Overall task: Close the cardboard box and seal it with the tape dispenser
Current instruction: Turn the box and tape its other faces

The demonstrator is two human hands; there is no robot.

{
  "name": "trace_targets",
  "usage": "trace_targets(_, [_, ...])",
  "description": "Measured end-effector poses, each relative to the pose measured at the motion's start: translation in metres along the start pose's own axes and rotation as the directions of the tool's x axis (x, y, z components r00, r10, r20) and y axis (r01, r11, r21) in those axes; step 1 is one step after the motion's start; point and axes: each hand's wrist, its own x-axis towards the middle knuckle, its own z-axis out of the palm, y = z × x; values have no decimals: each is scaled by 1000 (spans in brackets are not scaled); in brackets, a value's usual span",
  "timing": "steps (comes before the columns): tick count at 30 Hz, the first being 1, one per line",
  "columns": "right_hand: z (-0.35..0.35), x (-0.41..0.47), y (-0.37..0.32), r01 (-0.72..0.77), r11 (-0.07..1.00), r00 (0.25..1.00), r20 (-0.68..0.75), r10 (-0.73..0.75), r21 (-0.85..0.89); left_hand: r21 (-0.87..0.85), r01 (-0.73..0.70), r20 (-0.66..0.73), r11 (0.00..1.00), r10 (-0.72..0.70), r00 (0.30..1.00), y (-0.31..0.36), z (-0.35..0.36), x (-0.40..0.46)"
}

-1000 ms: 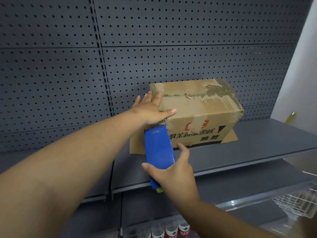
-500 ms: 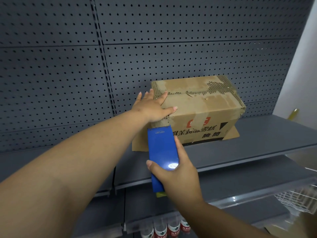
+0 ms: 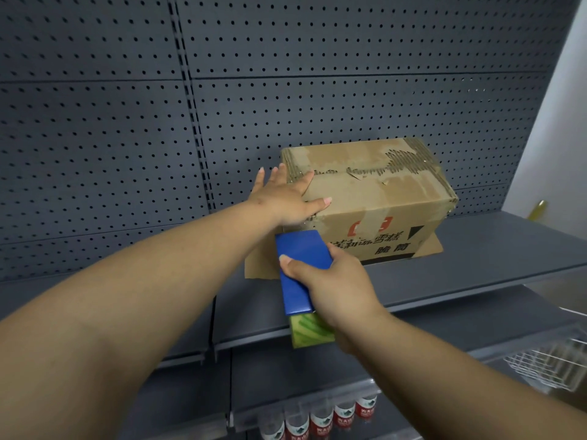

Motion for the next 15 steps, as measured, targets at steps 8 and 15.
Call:
trace_targets(8, [-7, 5, -5, -14, 1000, 999, -36, 15, 23, 10, -4, -4, 1000, 4, 1000, 0, 0, -1])
trace_targets(15, [-8, 2, -8, -45, 996, 998, -39, 48, 74, 17, -10, -4, 1000, 10, 1000, 2, 0, -5])
